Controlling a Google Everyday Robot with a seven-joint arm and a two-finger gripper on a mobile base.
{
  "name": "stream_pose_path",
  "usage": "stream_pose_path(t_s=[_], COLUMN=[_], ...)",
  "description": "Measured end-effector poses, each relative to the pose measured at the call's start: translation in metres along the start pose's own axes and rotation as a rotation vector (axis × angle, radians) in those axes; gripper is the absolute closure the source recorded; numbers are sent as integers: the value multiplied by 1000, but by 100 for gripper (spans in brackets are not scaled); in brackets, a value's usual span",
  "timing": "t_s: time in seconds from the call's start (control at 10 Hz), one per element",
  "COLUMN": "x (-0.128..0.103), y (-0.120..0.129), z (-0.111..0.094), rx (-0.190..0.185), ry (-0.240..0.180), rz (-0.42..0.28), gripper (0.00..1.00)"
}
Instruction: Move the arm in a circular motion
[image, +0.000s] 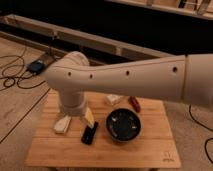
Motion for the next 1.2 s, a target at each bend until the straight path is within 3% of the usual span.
stream_pose_path(t_s=[0.2, 0.3, 0.4, 0.7, 1.2], x=[3, 22, 36, 82, 166], y=[29, 75, 96, 133, 173], z=[6, 15, 18, 22, 22], rx=[-20, -64, -81, -109, -109], ry=[-12, -24, -27, -17, -9], rz=[61, 182, 245, 385, 586], gripper=[20, 20, 20, 20, 20])
